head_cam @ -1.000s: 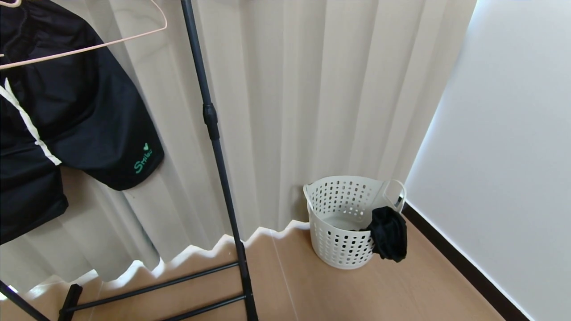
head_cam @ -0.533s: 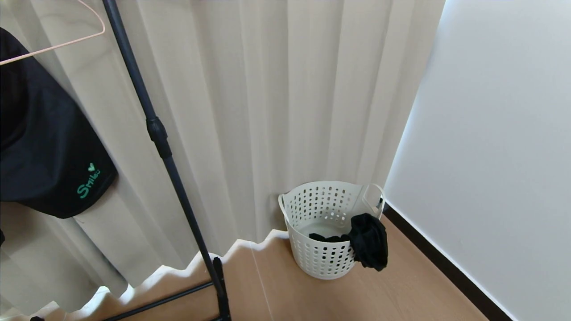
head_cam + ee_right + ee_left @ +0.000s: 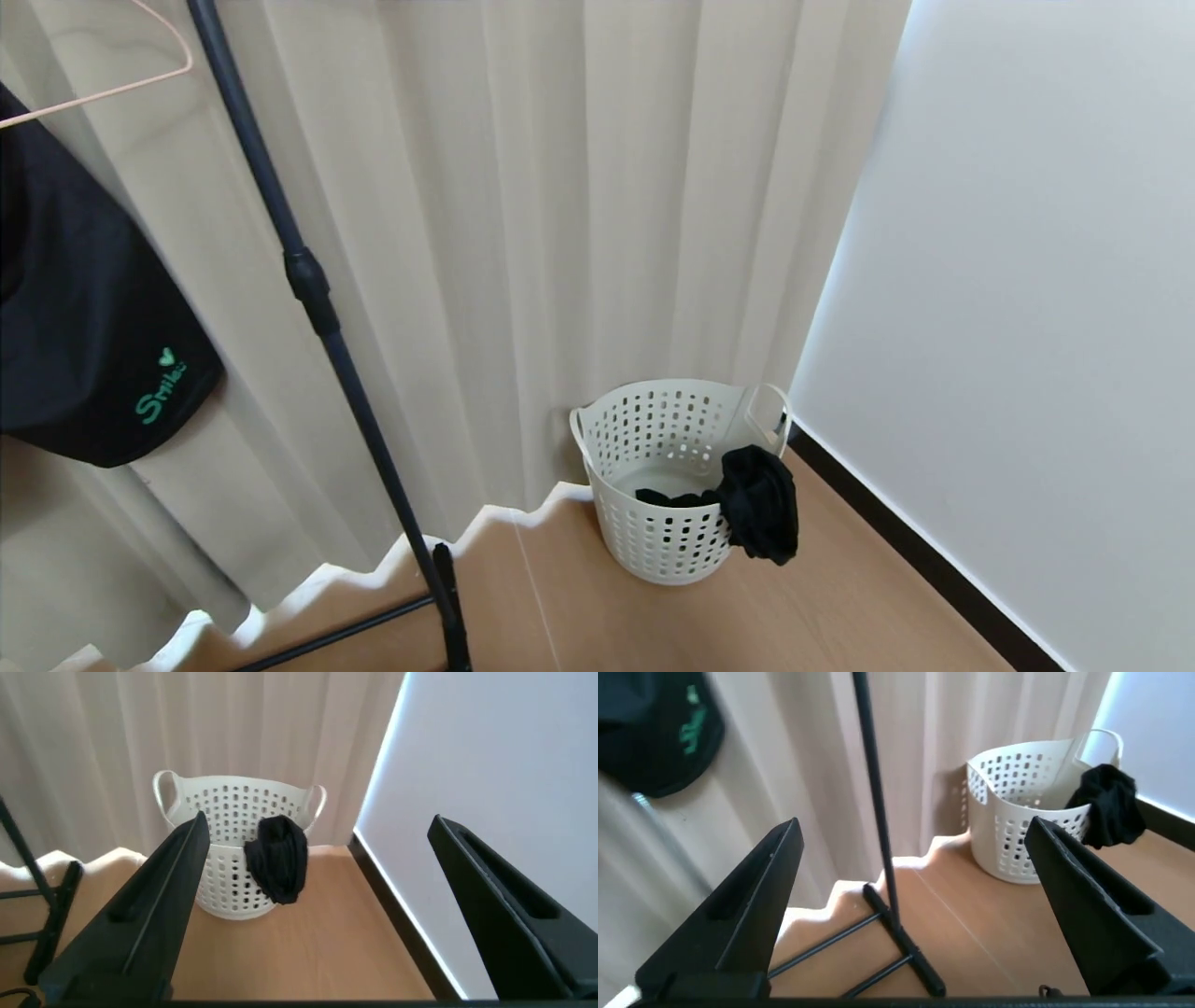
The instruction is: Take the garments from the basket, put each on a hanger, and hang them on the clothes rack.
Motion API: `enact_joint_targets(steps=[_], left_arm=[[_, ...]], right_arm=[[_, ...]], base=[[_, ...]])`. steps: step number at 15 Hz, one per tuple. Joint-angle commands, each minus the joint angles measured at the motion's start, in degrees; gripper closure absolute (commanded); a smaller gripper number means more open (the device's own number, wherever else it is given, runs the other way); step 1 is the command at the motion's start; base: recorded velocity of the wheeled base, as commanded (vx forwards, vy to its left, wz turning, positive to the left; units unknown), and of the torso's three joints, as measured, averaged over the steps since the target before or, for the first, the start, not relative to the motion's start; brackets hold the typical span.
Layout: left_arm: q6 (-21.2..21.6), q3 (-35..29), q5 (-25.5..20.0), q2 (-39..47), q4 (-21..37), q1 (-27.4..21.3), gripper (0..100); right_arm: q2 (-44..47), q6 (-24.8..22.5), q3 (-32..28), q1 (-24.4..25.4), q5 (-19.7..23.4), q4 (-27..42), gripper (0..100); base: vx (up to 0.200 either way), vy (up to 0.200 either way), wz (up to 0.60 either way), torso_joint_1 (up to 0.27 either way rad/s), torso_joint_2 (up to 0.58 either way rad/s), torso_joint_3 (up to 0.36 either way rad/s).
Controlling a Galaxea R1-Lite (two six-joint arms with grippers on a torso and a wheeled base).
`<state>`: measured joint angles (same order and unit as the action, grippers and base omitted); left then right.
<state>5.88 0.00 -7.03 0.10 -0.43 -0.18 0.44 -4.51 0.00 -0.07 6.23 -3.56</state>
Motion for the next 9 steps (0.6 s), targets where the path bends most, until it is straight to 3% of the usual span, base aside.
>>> enact_joint_targets(steps=[1,9], left_arm=[[0.0,0.0,0.0,0.1,0.0,0.0,0],[-0.2,0.0,0.1,0.1,0.0,0.0,0]], right_arm=[[0.1,-0.1,0.0,0.0,0.0,0.0,0],[0.1,0.0,0.0,0.0,0.0,0.0,0]], base=[[0.0,0.0,0.0,0.0,0.0,0.0],[0.0,0.0,0.0,0.0,0.0,0.0]])
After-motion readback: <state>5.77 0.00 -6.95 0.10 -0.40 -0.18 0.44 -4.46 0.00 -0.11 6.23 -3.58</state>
